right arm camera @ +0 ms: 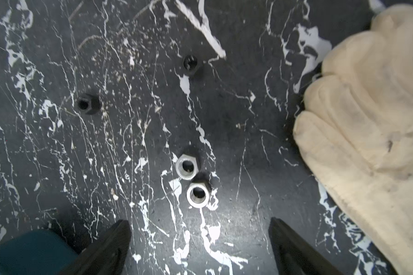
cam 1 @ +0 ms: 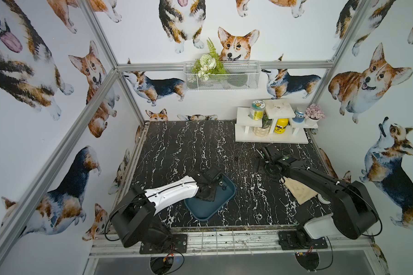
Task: Put the nuts on the desktop into the storage box
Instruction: Place the nut in the storage box, then pick up the nut from the center of the board.
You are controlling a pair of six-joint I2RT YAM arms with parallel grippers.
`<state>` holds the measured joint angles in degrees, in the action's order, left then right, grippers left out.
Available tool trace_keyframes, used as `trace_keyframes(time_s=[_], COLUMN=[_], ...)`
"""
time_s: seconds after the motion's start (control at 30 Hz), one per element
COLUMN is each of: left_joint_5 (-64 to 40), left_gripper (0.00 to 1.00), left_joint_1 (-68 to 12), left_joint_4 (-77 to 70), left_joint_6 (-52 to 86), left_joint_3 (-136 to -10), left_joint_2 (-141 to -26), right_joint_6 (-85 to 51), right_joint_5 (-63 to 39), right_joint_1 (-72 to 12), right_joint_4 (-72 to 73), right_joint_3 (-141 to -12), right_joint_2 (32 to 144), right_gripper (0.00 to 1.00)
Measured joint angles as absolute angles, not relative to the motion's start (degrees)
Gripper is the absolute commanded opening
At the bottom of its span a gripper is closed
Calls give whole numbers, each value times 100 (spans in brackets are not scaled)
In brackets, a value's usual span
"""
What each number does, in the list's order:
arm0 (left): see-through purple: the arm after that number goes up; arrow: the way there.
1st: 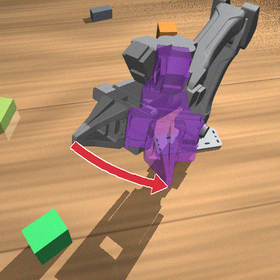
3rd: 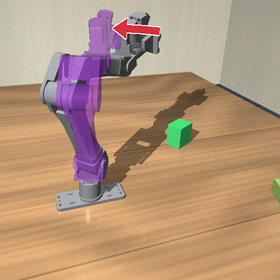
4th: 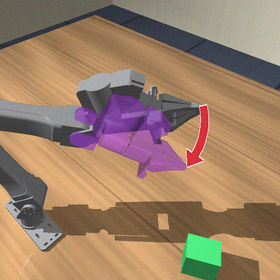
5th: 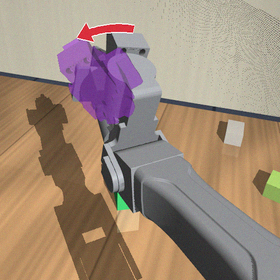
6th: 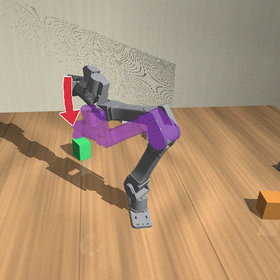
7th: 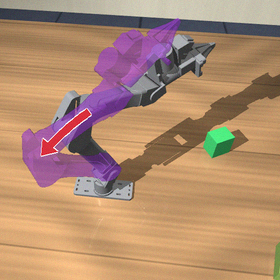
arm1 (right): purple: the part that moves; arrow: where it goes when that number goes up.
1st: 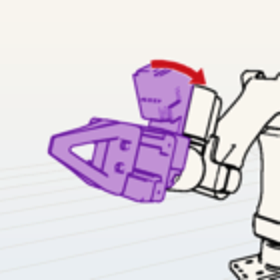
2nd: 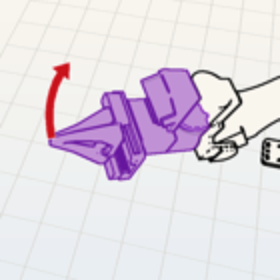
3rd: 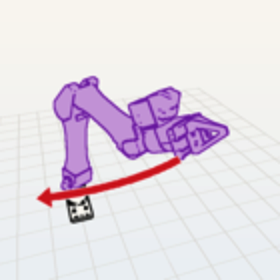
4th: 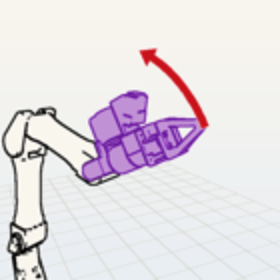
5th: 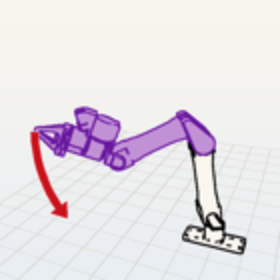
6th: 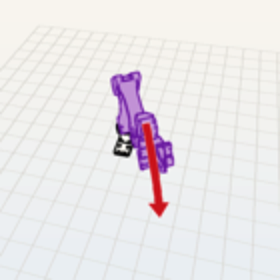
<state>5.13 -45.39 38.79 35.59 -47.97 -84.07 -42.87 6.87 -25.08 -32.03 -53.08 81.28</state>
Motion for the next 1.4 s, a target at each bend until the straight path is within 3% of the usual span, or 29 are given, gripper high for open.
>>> trace_keyframes(time_s=[0.23, 0.4, 0.7, 1.17, 1.4], left_joint_5=[438, 646, 972, 1116, 655], left_gripper=[47, 53, 67, 82, 82], left_joint_1=[-4539, -4539, -4539, -4534, -4534], left_joint_4=[3739, 3846, 4292, 4191, 3695], left_joint_6=[3640, 3618, 3328, 2440, 2134], left_joint_3=[-4840, -5210, -5990, -6294, -5924], left_joint_2=[-8724, -8705, -8296, -8049, -7666], right_joint_6=[-4788, -5207, -6344, -7470, -7443], right_joint_5=[224, -132, -316, -294, -45], right_joint_1=[-3015, -3918, -5148, -5489, -5581], right_joint_4=[-3802, -4519, -5266, -3861, -3806], right_joint_3=[-4871, -4615, -4237, -3240, -3273], right_joint_2=[7511, 7072, 6182, 6462, 6982], right_gripper=[100, 99, 73, 69, 56])
